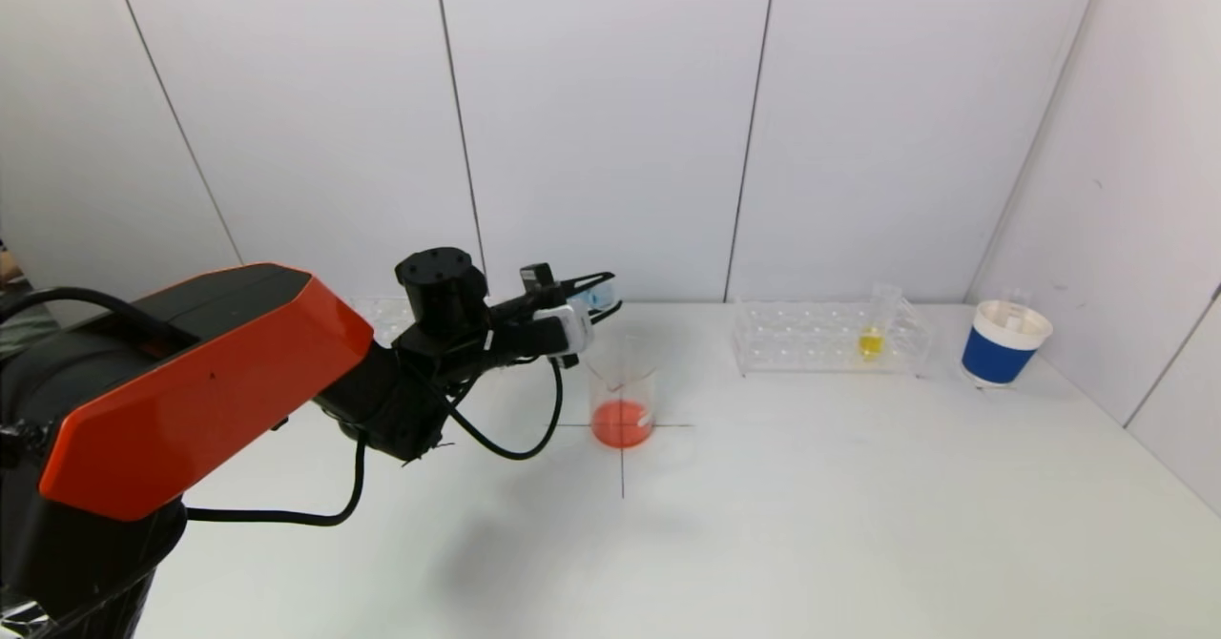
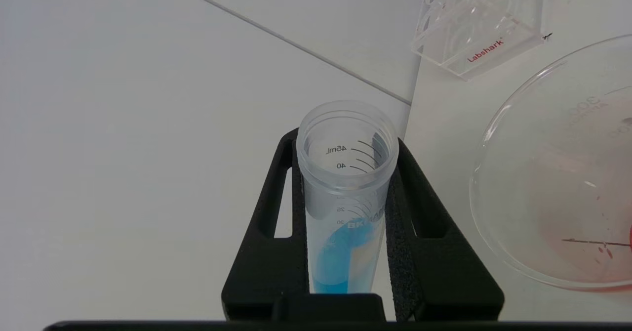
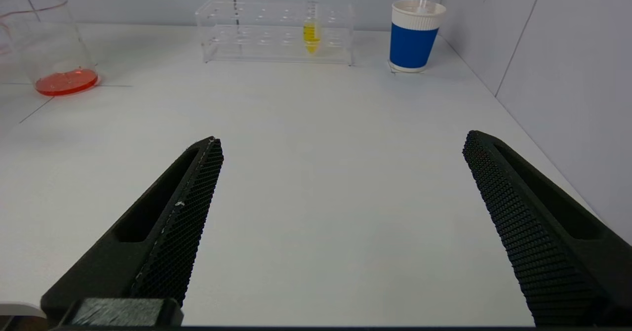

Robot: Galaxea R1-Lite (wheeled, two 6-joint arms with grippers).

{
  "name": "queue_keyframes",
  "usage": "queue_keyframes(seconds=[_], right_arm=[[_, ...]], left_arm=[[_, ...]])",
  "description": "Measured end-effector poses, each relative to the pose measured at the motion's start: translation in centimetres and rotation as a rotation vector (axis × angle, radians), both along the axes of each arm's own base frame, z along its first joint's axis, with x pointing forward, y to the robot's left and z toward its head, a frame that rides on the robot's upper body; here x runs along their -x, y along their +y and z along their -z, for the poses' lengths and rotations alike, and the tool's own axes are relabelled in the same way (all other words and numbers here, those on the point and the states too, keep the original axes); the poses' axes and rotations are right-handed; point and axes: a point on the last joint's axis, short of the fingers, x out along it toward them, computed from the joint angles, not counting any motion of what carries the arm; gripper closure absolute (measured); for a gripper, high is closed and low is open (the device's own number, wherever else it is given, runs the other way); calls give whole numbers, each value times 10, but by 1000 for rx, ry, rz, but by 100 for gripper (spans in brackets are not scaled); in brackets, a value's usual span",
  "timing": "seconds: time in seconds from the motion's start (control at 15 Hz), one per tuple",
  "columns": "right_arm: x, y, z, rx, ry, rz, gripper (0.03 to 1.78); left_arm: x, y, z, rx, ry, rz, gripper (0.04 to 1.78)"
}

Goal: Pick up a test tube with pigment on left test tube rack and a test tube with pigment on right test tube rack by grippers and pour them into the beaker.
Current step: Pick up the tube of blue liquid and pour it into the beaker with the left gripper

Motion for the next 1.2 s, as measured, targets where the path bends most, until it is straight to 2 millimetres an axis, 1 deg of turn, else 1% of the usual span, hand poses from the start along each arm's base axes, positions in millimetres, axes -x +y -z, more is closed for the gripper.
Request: queue_keyframes(seconds=[0.93, 1.2], right_arm=[[0, 0, 0, 0, 0, 0, 4], [0, 0, 0, 0, 0, 0, 4]], left_arm=[[2, -1, 1, -72, -109, -2, 137], [4, -6, 1, -88, -137, 6, 137]])
